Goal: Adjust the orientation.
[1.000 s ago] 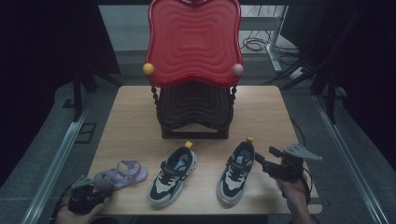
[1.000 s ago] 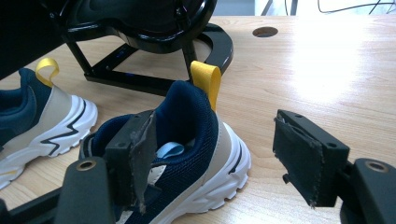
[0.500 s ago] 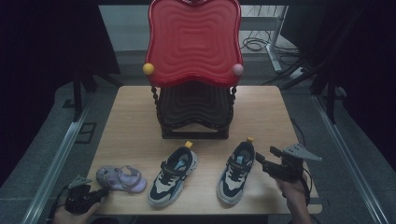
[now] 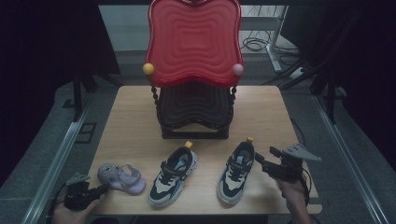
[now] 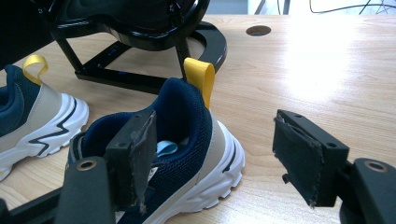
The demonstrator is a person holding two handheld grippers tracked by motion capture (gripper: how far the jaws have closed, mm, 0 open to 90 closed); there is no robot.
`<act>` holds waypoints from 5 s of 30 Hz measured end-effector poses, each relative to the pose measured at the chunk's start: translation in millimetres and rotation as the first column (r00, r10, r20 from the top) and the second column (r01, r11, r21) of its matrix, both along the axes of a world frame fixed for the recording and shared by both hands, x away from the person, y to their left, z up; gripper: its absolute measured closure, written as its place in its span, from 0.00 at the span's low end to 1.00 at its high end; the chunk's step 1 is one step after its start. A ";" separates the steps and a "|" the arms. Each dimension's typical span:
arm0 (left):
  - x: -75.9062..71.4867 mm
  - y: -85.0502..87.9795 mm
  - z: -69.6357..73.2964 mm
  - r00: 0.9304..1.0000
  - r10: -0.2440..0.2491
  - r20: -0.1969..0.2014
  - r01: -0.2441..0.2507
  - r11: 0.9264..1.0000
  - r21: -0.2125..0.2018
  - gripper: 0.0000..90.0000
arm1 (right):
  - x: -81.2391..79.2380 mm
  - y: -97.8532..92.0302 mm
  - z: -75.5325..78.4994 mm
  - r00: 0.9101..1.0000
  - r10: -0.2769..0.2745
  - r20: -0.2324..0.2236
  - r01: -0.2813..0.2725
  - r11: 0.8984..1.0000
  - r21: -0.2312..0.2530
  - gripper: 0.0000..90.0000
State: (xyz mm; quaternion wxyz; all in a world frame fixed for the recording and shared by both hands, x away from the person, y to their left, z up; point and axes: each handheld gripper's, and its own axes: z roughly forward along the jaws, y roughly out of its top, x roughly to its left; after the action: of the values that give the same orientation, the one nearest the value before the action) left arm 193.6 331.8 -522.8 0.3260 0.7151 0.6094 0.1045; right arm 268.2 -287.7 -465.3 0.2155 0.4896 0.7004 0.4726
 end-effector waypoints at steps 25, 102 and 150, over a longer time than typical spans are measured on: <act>21.8 21.1 6.7 0.998 0.070 0.006 -0.070 0.998 0.010 1.00 | 0.7 1.3 -2.4 1.000 -0.019 -0.002 0.019 1.000 -0.001 0.35; 63.0 -34.8 75.0 0.939 -0.149 0.311 0.186 0.978 -0.092 0.59 | 4.1 24.1 -1.3 0.993 0.069 0.100 -0.068 0.998 -0.011 0.37; 54.6 -41.9 58.7 0.960 -0.148 0.238 0.180 0.976 -0.119 0.55 | -35.4 -106.9 -7.0 0.993 -0.117 -0.033 0.115 0.992 -0.052 0.99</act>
State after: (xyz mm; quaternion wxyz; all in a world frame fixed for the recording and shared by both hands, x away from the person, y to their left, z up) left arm 248.2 289.9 -464.1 0.4503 0.7221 0.5123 0.1155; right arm 232.8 -394.7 -472.3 0.2423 0.5321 0.6862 0.4328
